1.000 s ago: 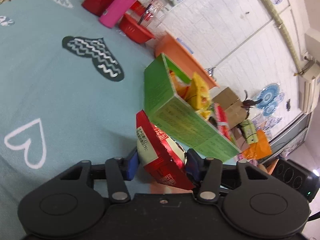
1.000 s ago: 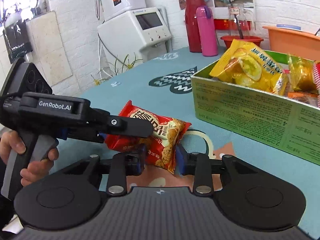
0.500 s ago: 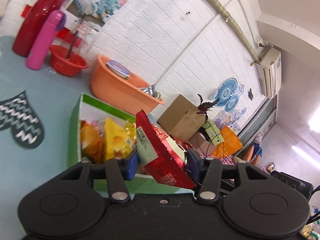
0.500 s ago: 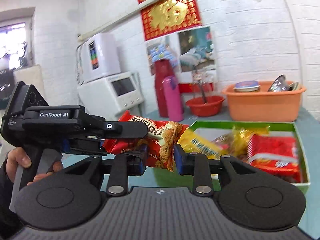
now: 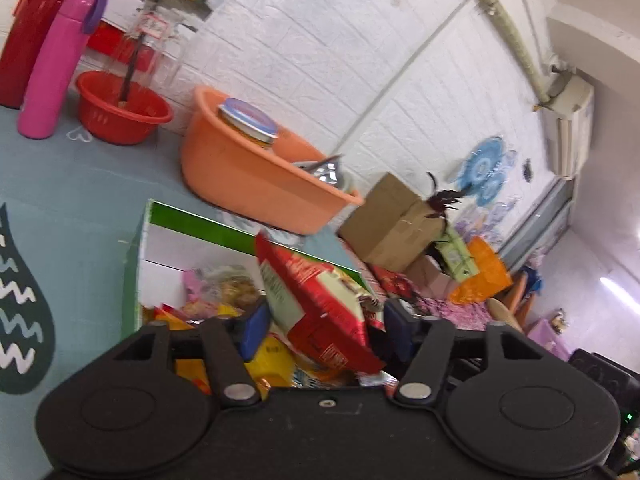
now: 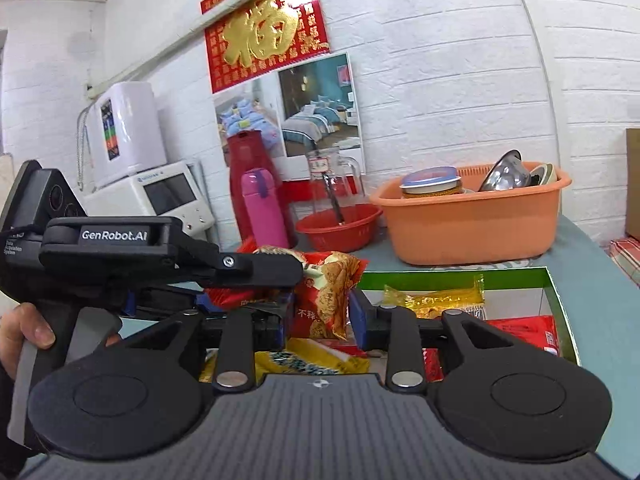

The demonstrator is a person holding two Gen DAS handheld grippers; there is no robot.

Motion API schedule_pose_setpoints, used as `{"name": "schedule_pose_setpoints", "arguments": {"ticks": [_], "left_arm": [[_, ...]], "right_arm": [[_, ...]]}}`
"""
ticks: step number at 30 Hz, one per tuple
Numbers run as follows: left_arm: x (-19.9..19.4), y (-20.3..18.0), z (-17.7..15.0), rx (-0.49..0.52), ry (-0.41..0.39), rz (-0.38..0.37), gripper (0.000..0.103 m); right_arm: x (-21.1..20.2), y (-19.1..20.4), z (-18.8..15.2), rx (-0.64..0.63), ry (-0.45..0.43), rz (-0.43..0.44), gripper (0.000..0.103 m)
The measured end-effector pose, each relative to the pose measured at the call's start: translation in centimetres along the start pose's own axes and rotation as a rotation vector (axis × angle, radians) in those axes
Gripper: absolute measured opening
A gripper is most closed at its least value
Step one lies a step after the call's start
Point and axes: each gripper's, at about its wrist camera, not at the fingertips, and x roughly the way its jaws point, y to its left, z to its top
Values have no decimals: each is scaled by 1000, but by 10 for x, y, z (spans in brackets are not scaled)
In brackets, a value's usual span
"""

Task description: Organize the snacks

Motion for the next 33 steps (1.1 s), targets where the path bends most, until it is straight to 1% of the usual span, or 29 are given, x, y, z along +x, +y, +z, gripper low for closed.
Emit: {"name": "schedule_pose_setpoints", "arguments": {"ticks": [1, 2, 3, 4, 5, 7, 10, 12, 15, 19, 22, 25, 28, 31, 33], "left_arm": [[-2, 3, 0, -4, -18, 14, 103], [-6, 5, -1, -5, -54, 20, 103], [-10, 5, -1, -3, -77, 40, 103], [-13, 4, 0, 7, -89, 67, 103], [-15, 3, 0, 24, -87, 82, 103], [-17, 2, 0, 34, -81, 93, 103], [-25, -4, -3, 29, -76, 90, 103], [-33, -15, -8, 60, -84, 95, 103], [-49, -37, -14, 123, -112, 108, 103], [-77, -69, -26, 168, -146, 114, 103], [-98, -92, -40, 206, -163, 130, 103], [-113, -111, -57, 243, -159, 176, 103], [-121, -121, -78, 279, -136, 238, 103], [-123, -122, -104, 282, -124, 293, 103], [-121, -119, -120, 271, -92, 310, 103]], "right_arm": [[5, 0, -3, -21, 5, -18, 65], [8, 1, -6, -45, 7, -40, 75], [8, 2, -9, -69, -1, -63, 100], [6, 3, -12, -93, -21, -81, 103], [4, 3, -15, -113, -35, -83, 103], [2, 3, -16, -130, -26, -80, 103], [-5, 3, -14, -100, -26, -80, 103], [-17, 6, -11, -84, -43, -72, 103], [-42, 16, -5, -92, -62, -89, 103], [-83, 30, 3, -106, -86, -151, 103], [-115, 35, 5, -93, -107, -170, 103], [-142, 40, 3, -78, -106, -188, 103], [-161, 41, -5, -55, -81, -201, 103], [-170, 40, -16, -47, -46, -228, 103], [-174, 41, -25, -54, -32, -253, 103]]}}
